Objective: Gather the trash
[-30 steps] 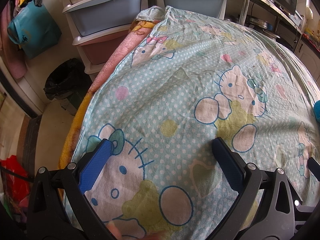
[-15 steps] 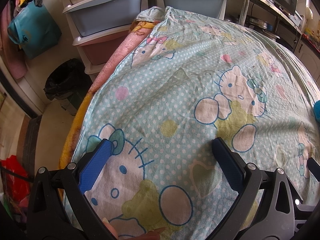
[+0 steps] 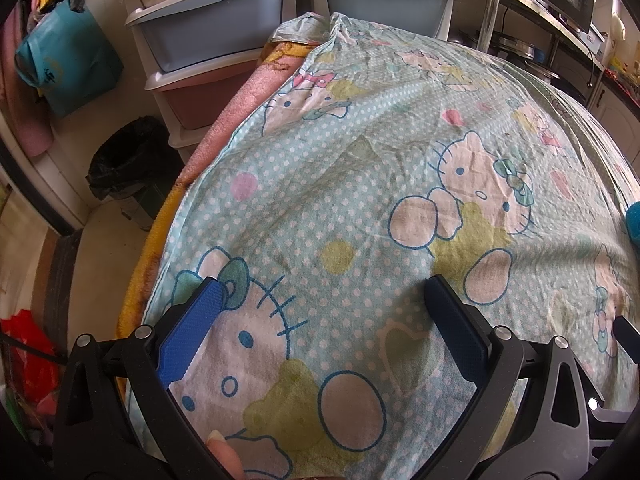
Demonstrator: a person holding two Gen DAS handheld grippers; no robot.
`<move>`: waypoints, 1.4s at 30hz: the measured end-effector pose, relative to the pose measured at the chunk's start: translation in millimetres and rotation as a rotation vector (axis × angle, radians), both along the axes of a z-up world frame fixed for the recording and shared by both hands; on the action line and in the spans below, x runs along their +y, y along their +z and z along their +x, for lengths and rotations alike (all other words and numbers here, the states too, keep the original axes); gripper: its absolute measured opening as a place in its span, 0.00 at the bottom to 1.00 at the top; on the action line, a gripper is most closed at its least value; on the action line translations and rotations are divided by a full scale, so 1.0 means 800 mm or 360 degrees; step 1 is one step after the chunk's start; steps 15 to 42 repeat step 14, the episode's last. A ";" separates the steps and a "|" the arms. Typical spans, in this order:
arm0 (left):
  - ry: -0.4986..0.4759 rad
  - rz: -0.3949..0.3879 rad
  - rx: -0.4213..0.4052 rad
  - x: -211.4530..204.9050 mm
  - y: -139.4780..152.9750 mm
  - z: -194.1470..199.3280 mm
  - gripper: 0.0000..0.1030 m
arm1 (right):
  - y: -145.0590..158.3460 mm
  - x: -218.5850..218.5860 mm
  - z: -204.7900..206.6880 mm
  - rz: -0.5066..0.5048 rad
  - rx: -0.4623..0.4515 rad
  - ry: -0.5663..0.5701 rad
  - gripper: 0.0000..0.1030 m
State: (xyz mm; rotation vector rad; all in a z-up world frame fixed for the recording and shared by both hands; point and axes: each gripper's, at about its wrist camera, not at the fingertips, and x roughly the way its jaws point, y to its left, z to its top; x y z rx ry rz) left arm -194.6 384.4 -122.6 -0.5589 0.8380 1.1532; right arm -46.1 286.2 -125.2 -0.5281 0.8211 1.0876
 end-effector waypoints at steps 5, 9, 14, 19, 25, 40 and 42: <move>-0.0003 0.0001 -0.0012 -0.001 0.000 -0.002 0.91 | 0.000 0.000 0.000 -0.0001 -0.0002 0.0000 0.95; 0.0000 0.0001 -0.0005 0.001 0.001 0.003 0.91 | 0.000 0.000 0.000 0.0000 0.0001 0.0000 0.95; -0.0001 0.0002 -0.0003 0.000 0.001 0.005 0.91 | 0.000 0.001 0.000 -0.0001 -0.0003 0.0000 0.95; -0.0001 0.0002 -0.0003 0.000 0.001 0.005 0.91 | 0.000 0.001 0.000 -0.0001 -0.0003 0.0000 0.95; -0.0001 0.0002 -0.0003 0.000 0.001 0.005 0.91 | 0.000 0.001 0.000 -0.0001 -0.0003 0.0000 0.95; -0.0001 0.0002 -0.0003 0.000 0.001 0.005 0.91 | 0.000 0.001 0.000 -0.0001 -0.0003 0.0000 0.95; -0.0001 0.0002 -0.0003 0.000 0.001 0.005 0.91 | 0.000 0.001 0.000 -0.0001 -0.0003 0.0000 0.95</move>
